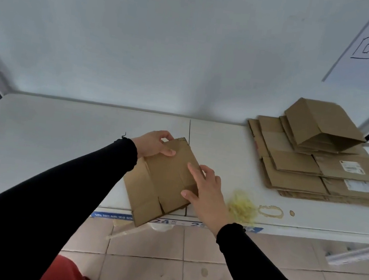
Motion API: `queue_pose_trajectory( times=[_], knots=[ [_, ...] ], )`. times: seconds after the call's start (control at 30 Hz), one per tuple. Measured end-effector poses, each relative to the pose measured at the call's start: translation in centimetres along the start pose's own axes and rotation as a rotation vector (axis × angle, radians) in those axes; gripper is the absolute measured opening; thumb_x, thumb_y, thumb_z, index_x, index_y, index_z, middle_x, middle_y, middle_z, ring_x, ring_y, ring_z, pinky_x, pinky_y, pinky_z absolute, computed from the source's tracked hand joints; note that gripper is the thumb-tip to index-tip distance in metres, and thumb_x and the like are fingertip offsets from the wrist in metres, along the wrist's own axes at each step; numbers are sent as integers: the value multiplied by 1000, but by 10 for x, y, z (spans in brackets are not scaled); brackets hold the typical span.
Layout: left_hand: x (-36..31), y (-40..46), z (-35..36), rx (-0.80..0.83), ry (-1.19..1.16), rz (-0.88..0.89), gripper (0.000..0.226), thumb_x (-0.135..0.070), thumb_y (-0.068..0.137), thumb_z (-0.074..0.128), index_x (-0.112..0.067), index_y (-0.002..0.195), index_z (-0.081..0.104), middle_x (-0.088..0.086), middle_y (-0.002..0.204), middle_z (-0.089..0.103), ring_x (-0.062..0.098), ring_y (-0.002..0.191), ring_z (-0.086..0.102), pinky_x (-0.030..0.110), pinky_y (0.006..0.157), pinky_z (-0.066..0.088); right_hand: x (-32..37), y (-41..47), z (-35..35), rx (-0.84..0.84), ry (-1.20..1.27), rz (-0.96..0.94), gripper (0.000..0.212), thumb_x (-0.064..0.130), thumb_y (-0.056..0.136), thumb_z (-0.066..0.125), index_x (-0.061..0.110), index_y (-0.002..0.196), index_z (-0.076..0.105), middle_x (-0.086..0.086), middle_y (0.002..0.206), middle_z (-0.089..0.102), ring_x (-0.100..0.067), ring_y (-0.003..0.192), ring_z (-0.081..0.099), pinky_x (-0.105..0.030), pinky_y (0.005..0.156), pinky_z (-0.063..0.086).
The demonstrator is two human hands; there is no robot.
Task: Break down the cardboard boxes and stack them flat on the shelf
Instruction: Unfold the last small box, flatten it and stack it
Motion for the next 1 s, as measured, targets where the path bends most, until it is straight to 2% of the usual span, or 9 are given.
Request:
queue_pose_trajectory(
  times=[0.1, 0.2, 0.33, 0.43, 0.57, 0.67, 0.77, 0.87, 1.0],
  knots=[
    [4, 2, -4, -15, 28, 1, 40, -23, 86, 79, -23, 123, 63, 8, 113, 71, 27, 100, 70, 37, 86, 59, 0, 4, 2, 13, -4, 12, 71, 34, 96, 63, 34, 158, 27, -3, 158, 21, -26, 136, 23, -36, 115, 31],
    [11, 3, -6, -36, 121, 45, 40, -28, 87, 77, -29, 124, 61, 1, 133, 62, 22, 114, 64, 42, 99, 53, 1, 6, 6, 37, -9, 32, 71, 37, 97, 61, 32, 158, 26, -2, 159, 19, -26, 138, 20, -36, 115, 31],
    [16, -8, 2, -225, 668, 116, 66, -51, 94, 60, -38, 153, 34, -5, 162, 31, 20, 148, 29, 47, 124, 13, -4, 8, 11, 28, -71, 110, 68, 45, 100, 55, 27, 159, 25, -6, 157, 21, -29, 138, 22, -38, 111, 36],
    [24, -28, 21, -279, 802, 215, 66, -62, 99, 39, -39, 158, 20, -5, 168, 9, 18, 155, 3, 47, 124, -2, -9, 13, 9, -17, -166, 165, 67, 52, 100, 49, 26, 158, 25, -9, 156, 24, -31, 137, 27, -39, 108, 39],
    [59, -50, 51, -159, 865, 140, 77, -79, 89, 15, -46, 158, 4, -7, 168, -7, 15, 154, -13, 47, 123, -8, -11, 18, 11, -31, -310, 196, 68, 59, 98, 45, 27, 156, 28, -9, 158, 27, -32, 139, 28, -41, 111, 33],
    [74, -50, 57, -166, 932, 99, 78, -80, 86, 8, -48, 157, -3, -7, 168, -9, 14, 153, -16, 47, 122, -12, -9, 25, 25, 43, -288, 139, 72, 57, 99, 42, 27, 160, 18, -5, 169, 2, -31, 154, 4, -48, 123, 15],
    [75, -45, 57, -185, 958, 89, 75, -79, 89, 9, -48, 156, -3, -7, 168, -6, 14, 154, -13, 48, 122, -13, -10, 32, 45, 174, -318, 47, 69, 55, 104, 29, 28, 162, 2, 0, 170, -11, -24, 156, -14, -52, 124, 0],
    [75, -43, 57, -162, 982, 81, 81, -83, 82, 1, -50, 156, -4, -8, 168, -6, 14, 154, -12, 51, 121, -13, -15, 34, 54, 215, -318, 65, 67, 56, 105, 23, 29, 162, 2, 2, 170, -11, -22, 155, -18, -52, 125, -3],
    [80, -38, 56, -143, 987, 36, 80, -84, 82, 1, -52, 155, -8, -10, 168, -10, 13, 153, -16, 55, 119, -15, -13, 38, 49, 192, -349, 59, 68, 57, 103, 30, 30, 162, 10, 2, 170, -5, -24, 156, -12, -53, 125, 3]
  ],
)
Point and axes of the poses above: each hand's wrist, its own y-axis towards the middle knuckle, its own z-axis out of the palm, x = y × z, the point moved 7 cm from there along y, towards the middle knuckle
